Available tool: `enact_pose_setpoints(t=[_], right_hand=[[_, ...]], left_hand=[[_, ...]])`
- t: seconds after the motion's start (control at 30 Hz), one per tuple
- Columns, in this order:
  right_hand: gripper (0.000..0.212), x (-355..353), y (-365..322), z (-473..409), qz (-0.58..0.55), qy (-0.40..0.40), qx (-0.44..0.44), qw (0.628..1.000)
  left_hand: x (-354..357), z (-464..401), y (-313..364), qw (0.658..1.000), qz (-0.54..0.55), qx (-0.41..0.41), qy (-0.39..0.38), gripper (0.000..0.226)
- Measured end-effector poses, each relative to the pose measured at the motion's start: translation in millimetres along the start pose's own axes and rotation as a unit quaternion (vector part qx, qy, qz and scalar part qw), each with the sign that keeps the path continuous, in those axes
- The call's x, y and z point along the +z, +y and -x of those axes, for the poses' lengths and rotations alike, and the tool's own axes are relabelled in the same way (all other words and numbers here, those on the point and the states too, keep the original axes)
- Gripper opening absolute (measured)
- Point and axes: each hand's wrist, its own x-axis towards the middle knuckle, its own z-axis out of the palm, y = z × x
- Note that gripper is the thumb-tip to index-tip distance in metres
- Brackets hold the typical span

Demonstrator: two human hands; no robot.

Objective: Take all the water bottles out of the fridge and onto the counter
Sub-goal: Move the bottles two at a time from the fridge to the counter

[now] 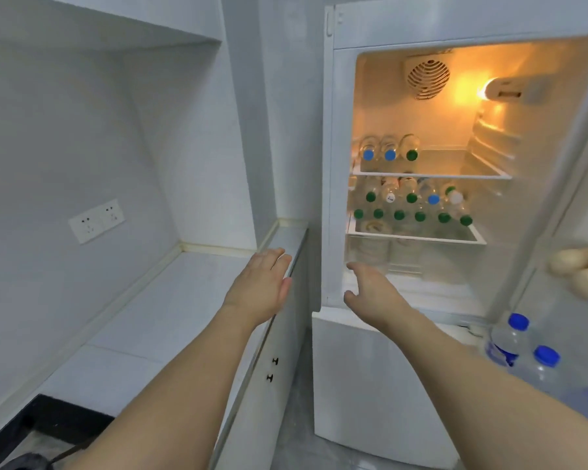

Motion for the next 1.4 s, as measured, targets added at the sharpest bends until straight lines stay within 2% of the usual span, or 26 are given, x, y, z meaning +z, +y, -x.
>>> enact_pose_setpoints(t=[0.3,0.5,0.73,0.9,1.03,1.17,1.3,1.4], right_hand=[[0.057,-78.1,66.3,-58.8,-0.037,0.067,0.013,0.997],[0.056,-111.0,93.8,-107.2,-0.050,0.104,0.034,0.993],[0.053,-134.4,114.0,-179.3,-0.062,0.165,0.038,0.984],[0.052,-154.8,124.8,-236.8,-0.062,0.187,0.068,0.978],[0.045,-167.1,130.7,-283.1,-0.062,0.234,0.069,0.968],[0.036,-171.0,139.7,-312.7,-0.024,0.265,0.065,0.962],[0.051,-181.4,163.2,-342.0,0.000,0.267,0.095,0.959],[0.056,-186.6,178.5,-359.1,0.019,0.246,0.099,0.964]], left_hand=[[19.2,-120.0,65.3,0.999,0.003,0.050,-0.003,0.045],[26.1,-191.4,80.5,0.997,0.008,0.078,0.012,0.047],[55.0,-288.0,88.1,0.987,0.008,0.157,0.027,0.043],[66.8,-359.2,86.6,0.987,0.015,0.154,0.042,0.045],[76.3,-407.1,108.6,0.982,-0.003,0.180,0.064,0.039],[90.9,-445.3,113.9,0.991,-0.026,0.112,0.066,0.039],[103.3,-483.5,112.9,0.998,-0.018,0.056,0.006,0.037],[112.0,-501.5,115.3,0.999,0.002,0.040,-0.009,0.033]])
